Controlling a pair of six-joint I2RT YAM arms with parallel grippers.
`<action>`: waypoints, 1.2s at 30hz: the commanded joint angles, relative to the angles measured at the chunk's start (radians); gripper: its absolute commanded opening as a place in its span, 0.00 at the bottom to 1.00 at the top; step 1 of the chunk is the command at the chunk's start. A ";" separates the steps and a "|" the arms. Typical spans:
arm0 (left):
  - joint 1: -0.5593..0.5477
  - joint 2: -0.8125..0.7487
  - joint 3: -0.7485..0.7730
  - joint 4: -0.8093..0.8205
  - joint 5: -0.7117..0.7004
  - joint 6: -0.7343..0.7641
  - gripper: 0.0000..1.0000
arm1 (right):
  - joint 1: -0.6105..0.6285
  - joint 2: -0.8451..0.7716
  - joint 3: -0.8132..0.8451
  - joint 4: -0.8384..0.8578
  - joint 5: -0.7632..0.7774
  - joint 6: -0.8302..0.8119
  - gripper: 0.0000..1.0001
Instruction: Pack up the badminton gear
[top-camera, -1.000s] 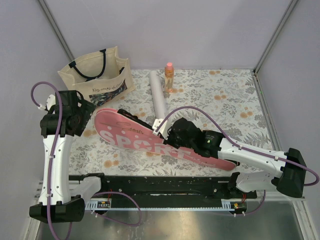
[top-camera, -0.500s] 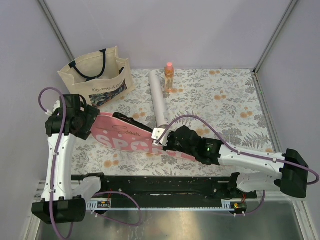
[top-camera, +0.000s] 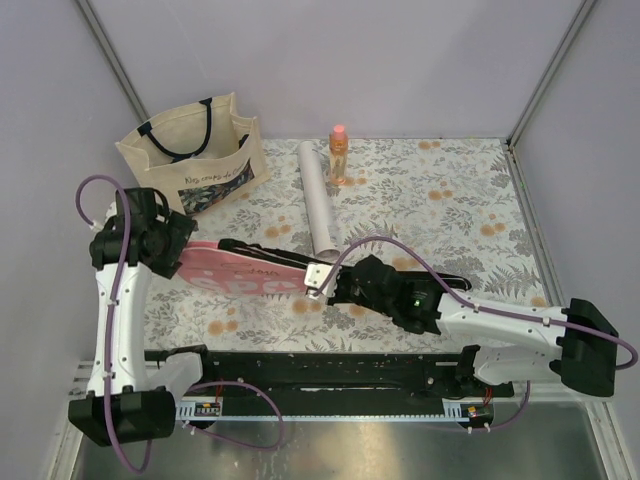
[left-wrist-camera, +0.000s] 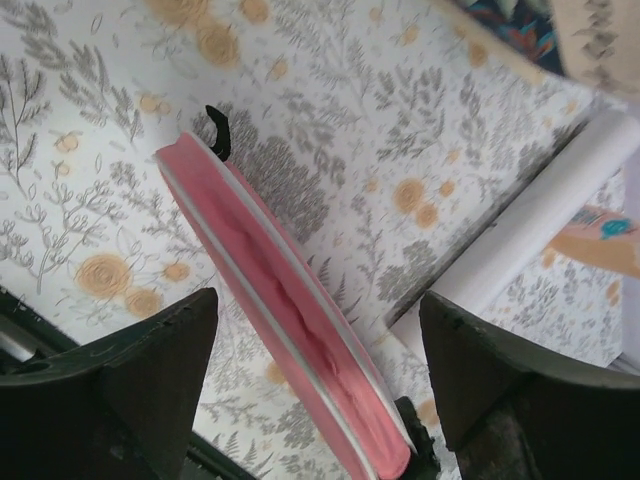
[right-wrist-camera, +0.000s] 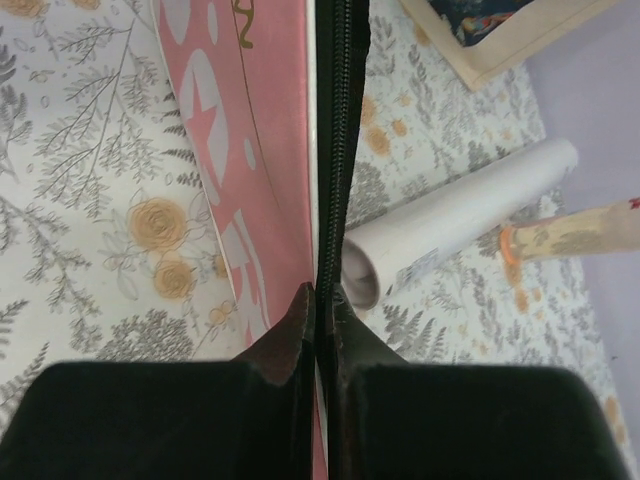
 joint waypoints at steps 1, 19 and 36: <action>0.006 -0.099 -0.116 -0.016 0.081 0.028 0.82 | 0.012 -0.088 -0.055 0.062 -0.068 0.159 0.00; 0.006 -0.191 -0.187 -0.001 0.061 0.022 0.35 | 0.012 -0.085 0.115 -0.072 -0.129 0.615 0.36; 0.006 -0.217 -0.214 -0.016 0.046 -0.024 0.16 | -0.001 0.346 0.502 0.024 -0.436 0.586 0.71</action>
